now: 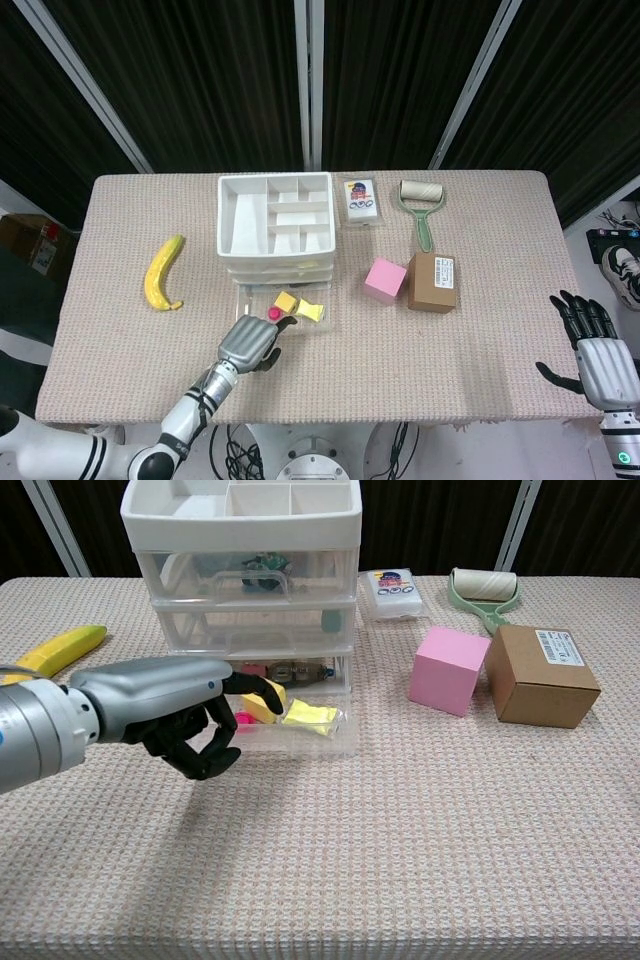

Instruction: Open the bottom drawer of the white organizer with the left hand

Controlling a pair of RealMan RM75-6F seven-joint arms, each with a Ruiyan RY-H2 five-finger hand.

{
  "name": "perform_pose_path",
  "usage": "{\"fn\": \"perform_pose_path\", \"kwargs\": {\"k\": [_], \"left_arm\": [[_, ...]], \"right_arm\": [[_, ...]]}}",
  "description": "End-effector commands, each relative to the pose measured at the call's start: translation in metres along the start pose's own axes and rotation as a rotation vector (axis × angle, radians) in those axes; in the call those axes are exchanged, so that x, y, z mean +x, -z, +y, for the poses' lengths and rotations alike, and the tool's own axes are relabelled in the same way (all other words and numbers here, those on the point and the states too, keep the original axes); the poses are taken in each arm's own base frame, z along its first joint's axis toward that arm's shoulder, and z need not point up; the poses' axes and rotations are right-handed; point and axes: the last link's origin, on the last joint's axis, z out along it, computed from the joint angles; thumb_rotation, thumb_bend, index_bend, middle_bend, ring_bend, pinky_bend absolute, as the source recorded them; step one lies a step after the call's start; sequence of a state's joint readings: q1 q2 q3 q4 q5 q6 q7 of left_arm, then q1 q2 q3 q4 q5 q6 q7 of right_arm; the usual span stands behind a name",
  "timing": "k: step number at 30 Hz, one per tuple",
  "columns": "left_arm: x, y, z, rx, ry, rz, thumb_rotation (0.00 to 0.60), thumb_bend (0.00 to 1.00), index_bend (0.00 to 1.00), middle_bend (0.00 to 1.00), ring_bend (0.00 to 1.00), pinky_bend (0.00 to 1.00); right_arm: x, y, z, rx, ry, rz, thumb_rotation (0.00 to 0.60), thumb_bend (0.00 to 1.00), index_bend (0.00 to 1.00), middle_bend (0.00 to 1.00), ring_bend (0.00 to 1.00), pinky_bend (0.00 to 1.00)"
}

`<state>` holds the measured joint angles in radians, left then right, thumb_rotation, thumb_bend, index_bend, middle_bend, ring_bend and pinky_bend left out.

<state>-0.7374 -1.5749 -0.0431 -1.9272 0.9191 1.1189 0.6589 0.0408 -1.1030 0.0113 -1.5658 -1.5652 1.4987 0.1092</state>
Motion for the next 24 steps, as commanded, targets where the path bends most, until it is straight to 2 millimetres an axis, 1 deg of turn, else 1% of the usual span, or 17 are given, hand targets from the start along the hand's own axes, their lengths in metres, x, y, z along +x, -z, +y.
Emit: {"fn": "perform_pose_path", "kwargs": {"k": [1, 3, 5, 7, 10, 13, 18, 24], "left_arm": [[0.012, 0.004, 0.004, -0.015, -0.020, 0.049, 0.600, 0.48, 0.19, 0.70, 0.89, 1.00], [0.023, -0.003, 0.006, -0.030, -0.022, 0.089, 0.600, 0.46, 0.21, 0.70, 0.89, 1.00], [0.031, -0.012, 0.008, -0.045, -0.038, 0.116, 0.600, 0.41, 0.23, 0.71, 0.89, 1.00], [0.038, -0.026, 0.012, -0.056, -0.055, 0.146, 0.600, 0.35, 0.26, 0.72, 0.90, 1.00], [0.043, -0.046, 0.013, -0.060, -0.105, 0.161, 0.600, 0.29, 0.31, 0.74, 0.90, 1.00], [0.044, -0.063, 0.014, -0.059, -0.182, 0.155, 0.600, 0.25, 0.34, 0.75, 0.91, 1.00], [0.036, -0.079, 0.016, -0.054, -0.277, 0.121, 0.600, 0.21, 0.38, 0.76, 0.92, 1.00], [0.030, -0.087, 0.018, -0.045, -0.321, 0.101, 0.600, 0.20, 0.39, 0.77, 0.92, 1.00]], "right_arm": [[-0.001, 0.000, 0.000, -0.001, -0.002, -0.001, 0.600, 0.08, 0.00, 0.00, 0.00, 0.00], [-0.001, 0.000, 0.000, 0.003, -0.002, -0.001, 0.600, 0.08, 0.00, 0.00, 0.00, 0.00], [0.000, 0.000, 0.000, 0.006, -0.001, 0.000, 0.600, 0.08, 0.00, 0.00, 0.00, 0.00], [0.000, 0.001, 0.000, 0.007, 0.000, 0.002, 0.600, 0.08, 0.00, 0.00, 0.00, 0.00], [0.001, 0.001, 0.001, 0.006, 0.000, 0.003, 0.600, 0.08, 0.00, 0.00, 0.00, 0.00], [0.000, 0.001, 0.002, 0.004, -0.002, 0.001, 0.600, 0.08, 0.00, 0.00, 0.00, 0.00], [-0.001, 0.002, 0.004, -0.002, -0.004, -0.002, 0.600, 0.08, 0.00, 0.00, 0.00, 0.00], [-0.001, 0.003, 0.006, -0.012, -0.004, -0.001, 0.600, 0.08, 0.00, 0.00, 0.00, 0.00]]}}
